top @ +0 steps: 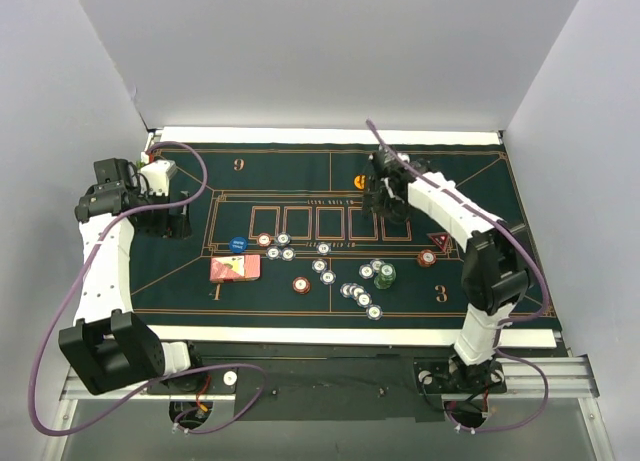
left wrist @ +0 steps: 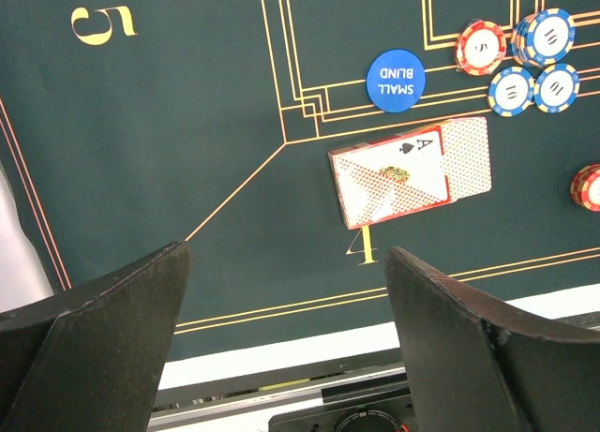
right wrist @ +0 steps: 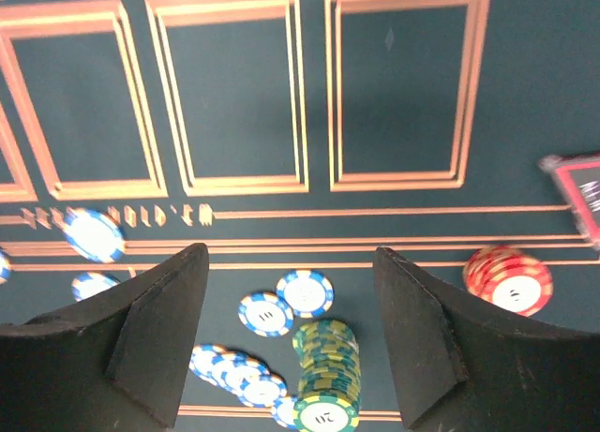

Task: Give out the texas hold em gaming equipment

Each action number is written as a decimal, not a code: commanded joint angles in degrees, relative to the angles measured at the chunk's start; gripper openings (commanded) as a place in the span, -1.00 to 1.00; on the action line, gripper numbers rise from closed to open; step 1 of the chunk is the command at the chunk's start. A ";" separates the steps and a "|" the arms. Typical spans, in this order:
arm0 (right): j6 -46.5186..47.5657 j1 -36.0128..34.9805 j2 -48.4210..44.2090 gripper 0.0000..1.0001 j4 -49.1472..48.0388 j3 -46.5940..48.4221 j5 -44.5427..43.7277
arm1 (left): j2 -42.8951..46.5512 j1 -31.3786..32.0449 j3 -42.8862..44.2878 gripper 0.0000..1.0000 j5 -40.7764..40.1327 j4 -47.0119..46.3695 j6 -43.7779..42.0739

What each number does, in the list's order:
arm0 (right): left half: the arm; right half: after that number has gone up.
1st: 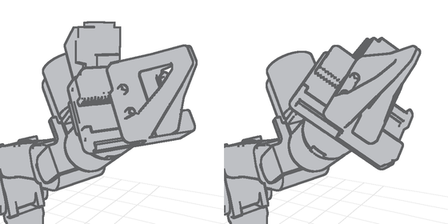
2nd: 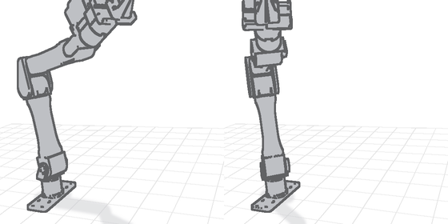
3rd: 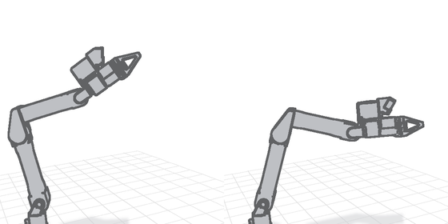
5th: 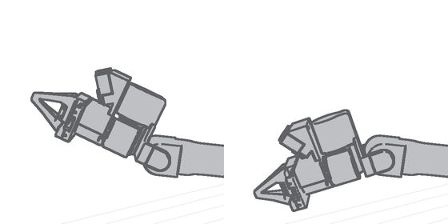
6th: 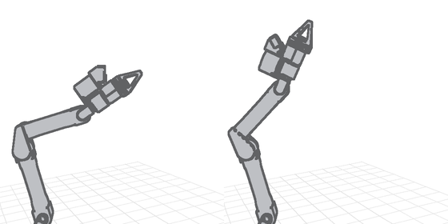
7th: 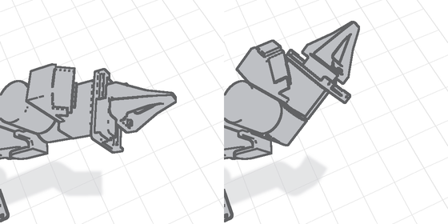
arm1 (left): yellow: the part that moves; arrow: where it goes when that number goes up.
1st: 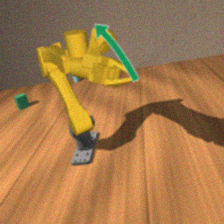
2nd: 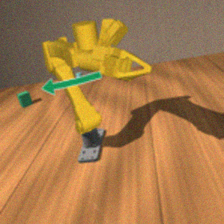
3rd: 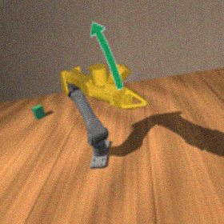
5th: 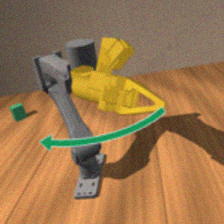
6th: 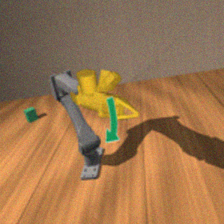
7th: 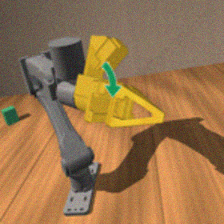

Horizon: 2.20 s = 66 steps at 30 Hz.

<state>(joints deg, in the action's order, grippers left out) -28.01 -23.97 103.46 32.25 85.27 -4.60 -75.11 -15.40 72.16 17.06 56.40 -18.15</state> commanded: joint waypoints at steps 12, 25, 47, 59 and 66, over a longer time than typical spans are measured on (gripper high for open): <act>5.15 -3.89 1.74 0.30 -1.14 -14.35 9.52 | 3.13 -0.34 1.49 0.92 2.72 -0.50 0.05; 7.88 -6.36 4.38 0.29 2.11 -15.22 6.63 | 2.78 -0.34 3.07 0.92 2.01 0.29 0.05; 0.50 3.40 -7.48 -0.10 -0.78 -23.23 -5.34 | 2.16 -0.33 3.43 0.92 1.40 0.20 -0.57; 2.86 -5.48 -2.40 -0.03 -0.96 -15.58 1.94 | 2.60 -0.34 3.42 0.92 0.78 0.38 -0.66; 6.56 -7.50 2.01 0.00 2.29 -12.06 8.63 | 2.60 -0.34 3.95 0.92 0.34 0.55 -0.66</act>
<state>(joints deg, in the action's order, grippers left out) -24.10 -30.52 104.05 30.37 70.76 -0.40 -73.49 -15.40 73.12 17.58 56.84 -18.26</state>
